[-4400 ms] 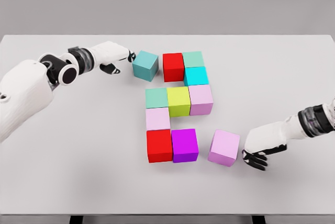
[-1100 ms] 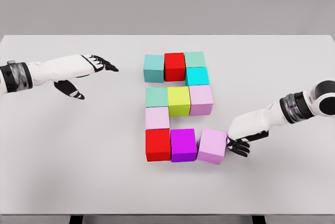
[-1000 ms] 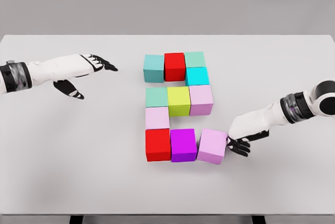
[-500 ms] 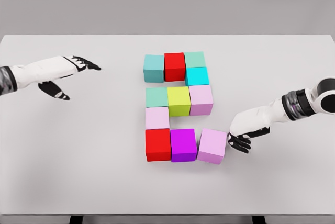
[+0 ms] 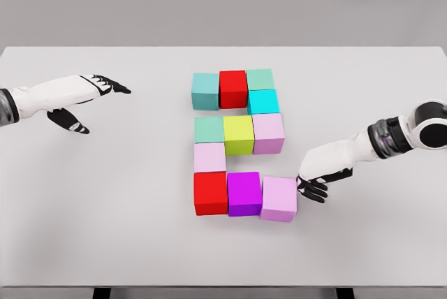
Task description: Assemble the squares on the desktop into the number 2
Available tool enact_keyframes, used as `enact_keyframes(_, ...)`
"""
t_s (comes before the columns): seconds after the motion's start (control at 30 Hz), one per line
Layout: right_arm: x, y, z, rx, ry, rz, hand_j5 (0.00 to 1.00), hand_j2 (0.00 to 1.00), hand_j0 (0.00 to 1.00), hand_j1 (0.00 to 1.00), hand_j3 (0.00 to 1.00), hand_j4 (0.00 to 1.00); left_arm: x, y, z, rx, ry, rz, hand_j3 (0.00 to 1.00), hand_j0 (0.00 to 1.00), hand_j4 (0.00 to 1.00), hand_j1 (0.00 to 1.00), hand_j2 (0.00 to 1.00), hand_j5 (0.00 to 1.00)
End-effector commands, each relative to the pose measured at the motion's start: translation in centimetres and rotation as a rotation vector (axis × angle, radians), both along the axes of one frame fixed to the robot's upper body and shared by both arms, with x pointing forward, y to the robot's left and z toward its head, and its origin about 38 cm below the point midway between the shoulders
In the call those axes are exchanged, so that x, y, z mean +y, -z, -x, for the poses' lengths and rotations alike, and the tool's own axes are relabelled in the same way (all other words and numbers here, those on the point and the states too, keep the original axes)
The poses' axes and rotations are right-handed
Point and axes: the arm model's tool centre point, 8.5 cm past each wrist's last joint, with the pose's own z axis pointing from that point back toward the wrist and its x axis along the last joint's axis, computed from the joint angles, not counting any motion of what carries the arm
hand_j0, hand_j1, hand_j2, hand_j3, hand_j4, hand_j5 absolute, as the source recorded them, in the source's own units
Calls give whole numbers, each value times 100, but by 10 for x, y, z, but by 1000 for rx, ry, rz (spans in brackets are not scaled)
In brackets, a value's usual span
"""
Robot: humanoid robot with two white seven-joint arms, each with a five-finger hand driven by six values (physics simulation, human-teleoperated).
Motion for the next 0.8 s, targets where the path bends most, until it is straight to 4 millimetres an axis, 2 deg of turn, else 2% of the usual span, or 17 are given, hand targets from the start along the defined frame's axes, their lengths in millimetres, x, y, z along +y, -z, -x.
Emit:
enact_keyframes(0.0, 1, -1, -1, 1, 3, -6, 10, 10, 10, 10, 10, 10, 0, -1, 0, 0, -4, 6, 100, 100, 100, 100, 100, 100)
enact_keyframes(0.33, -6, -6, -8, -19, 32, -4, 10, 10, 10, 10, 10, 10, 1, 0, 0, 2, -6, 5, 100, 100, 100, 100, 100, 100)
enact_keyframes(0.47, -14, -5, -7, -20, 44, 6, 10, 10, 10, 10, 10, 10, 1, 1, 0, 5, -5, 4, 100, 100, 100, 100, 100, 100)
enact_keyframes(0.7, -13, -7, -4, -22, 35, 3, 11, 11, 11, 11, 11, 11, 2, 1, 0, 4, -7, 4, 100, 100, 100, 100, 100, 100)
enact_keyframes(0.77, -19, -12, -6, -33, 49, 6, 11, 11, 11, 11, 11, 11, 3, 0, 1, 4, -9, 1, 100, 100, 100, 100, 100, 100)
